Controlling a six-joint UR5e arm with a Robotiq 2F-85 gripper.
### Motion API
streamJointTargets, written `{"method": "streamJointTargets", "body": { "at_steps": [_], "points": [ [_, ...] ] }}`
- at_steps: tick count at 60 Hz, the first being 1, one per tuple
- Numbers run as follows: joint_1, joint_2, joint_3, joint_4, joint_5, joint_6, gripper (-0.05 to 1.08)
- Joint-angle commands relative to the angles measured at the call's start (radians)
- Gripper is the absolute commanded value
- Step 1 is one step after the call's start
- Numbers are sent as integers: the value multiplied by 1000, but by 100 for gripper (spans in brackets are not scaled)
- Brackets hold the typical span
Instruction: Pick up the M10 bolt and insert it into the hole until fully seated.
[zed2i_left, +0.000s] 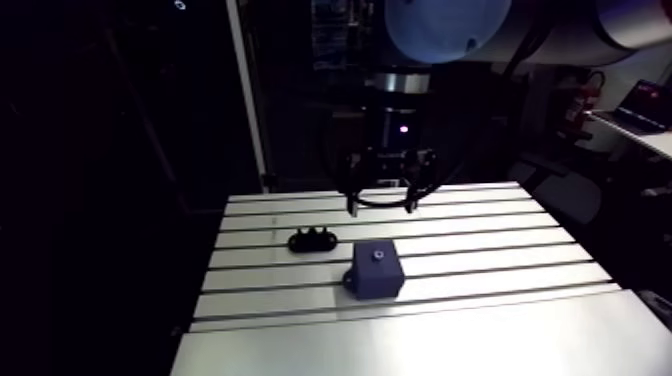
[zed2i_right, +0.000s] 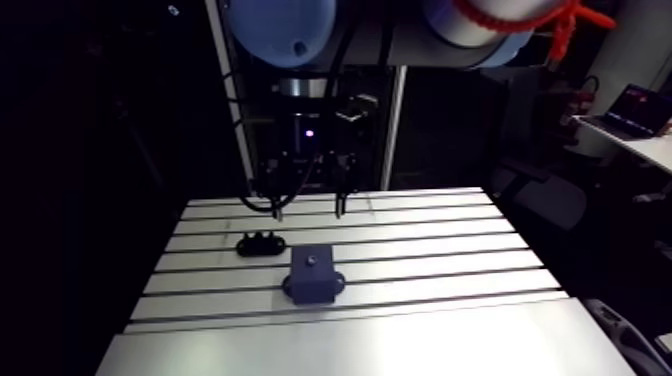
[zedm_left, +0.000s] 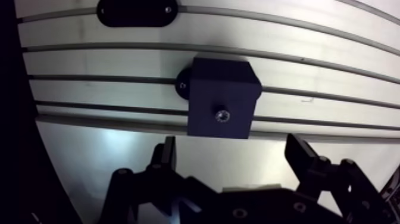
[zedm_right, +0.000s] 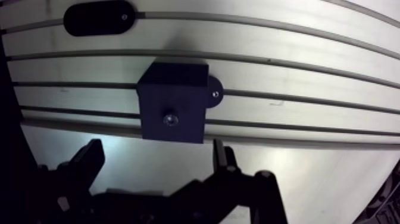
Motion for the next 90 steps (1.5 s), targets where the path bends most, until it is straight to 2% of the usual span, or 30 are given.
{"method": "streamJointTargets", "body": {
  "at_steps": [1, 12, 14, 20, 35, 48, 71, 90],
  "points": [
    [1, -39, -143, 150, -4, 2, 0],
    [2, -46, -255, 259, -6, 2, 0],
    [3, -44, -311, 303, -6, 2, 0],
    [3, -40, -381, 350, -4, 2, 0],
    [6, -41, -438, 353, 6, 3, 0],
    [27, -54, -447, 347, 3, 6, 0],
    [35, -158, -369, 340, 2, 20, 0],
    [35, -172, -347, 341, 2, 20, 0]
  ]
}}
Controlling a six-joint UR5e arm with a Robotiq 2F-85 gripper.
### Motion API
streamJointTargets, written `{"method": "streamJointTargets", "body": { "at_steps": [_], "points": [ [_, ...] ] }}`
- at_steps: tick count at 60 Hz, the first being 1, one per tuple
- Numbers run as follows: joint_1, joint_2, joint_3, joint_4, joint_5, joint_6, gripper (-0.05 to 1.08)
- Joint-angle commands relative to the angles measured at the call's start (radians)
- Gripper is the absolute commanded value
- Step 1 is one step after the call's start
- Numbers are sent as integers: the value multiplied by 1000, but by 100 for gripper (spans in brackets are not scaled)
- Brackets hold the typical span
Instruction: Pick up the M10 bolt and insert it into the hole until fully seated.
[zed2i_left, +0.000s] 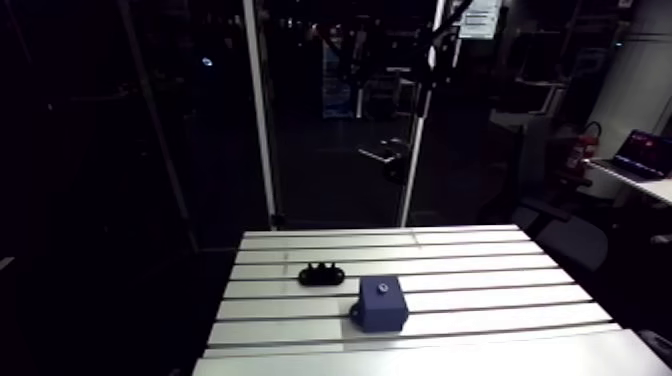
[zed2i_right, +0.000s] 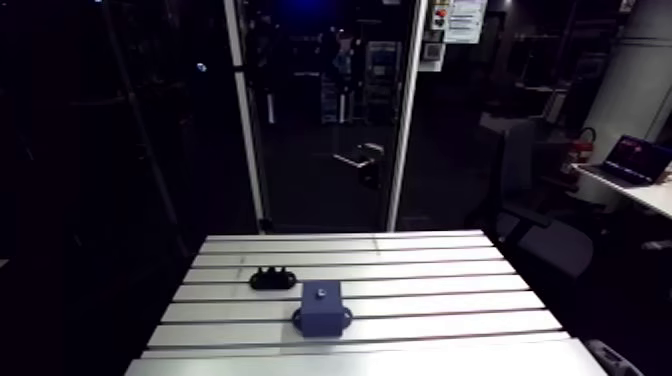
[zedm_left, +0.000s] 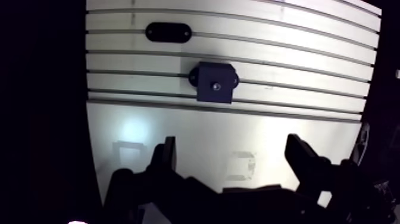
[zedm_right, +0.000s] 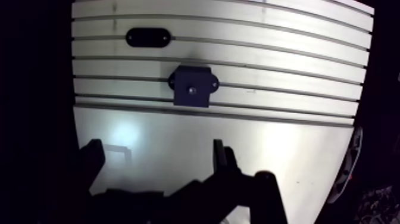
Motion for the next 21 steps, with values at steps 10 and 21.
{"method": "streamJointTargets", "body": {
  "at_steps": [10, 21],
  "points": [
    [6, -10, 13, 0, 0, 0, 0],
    [8, -9, 17, 0, 0, 0, 0]
  ]
}}
